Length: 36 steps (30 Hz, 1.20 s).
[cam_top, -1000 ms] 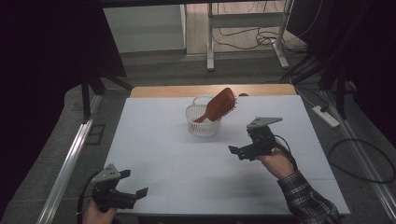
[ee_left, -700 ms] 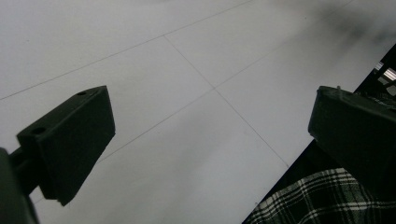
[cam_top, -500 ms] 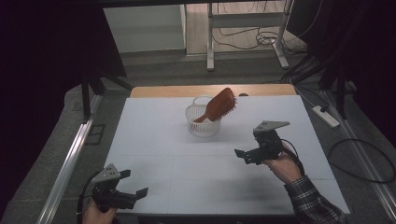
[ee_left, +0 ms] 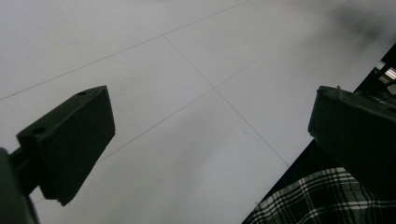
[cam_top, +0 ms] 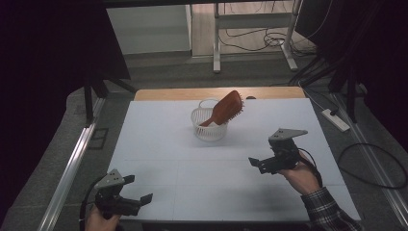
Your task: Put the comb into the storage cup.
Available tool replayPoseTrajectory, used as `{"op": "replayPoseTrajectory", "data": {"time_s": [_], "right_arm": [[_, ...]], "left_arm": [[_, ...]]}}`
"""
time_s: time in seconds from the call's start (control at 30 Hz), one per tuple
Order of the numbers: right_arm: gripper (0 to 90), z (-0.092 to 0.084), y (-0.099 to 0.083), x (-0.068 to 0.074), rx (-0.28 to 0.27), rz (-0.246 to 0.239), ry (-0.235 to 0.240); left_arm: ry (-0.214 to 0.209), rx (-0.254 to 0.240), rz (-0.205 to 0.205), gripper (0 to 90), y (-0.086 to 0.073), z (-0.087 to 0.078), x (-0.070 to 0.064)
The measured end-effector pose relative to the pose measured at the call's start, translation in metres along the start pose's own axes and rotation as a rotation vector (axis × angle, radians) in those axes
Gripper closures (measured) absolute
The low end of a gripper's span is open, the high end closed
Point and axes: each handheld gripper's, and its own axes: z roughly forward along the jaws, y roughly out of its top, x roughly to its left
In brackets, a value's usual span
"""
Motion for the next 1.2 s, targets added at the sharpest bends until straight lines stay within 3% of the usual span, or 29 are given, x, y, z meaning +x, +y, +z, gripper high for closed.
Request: {"op": "replayPoseTrajectory", "data": {"time_s": [0.43, 1.2], "right_arm": [[0.0, -0.014, -0.013, -0.006, -0.009, 0.011, -0.028], [0.0, -0.032, -0.038, -0.012, -0.002, 0.064, -0.037]], "left_arm": [[0.001, 0.004, -0.002, 1.0, 0.0, 0.0, 0.0], [0.007, 0.005, -0.003, 0.9, 0.0, 0.001, 0.0]]}}
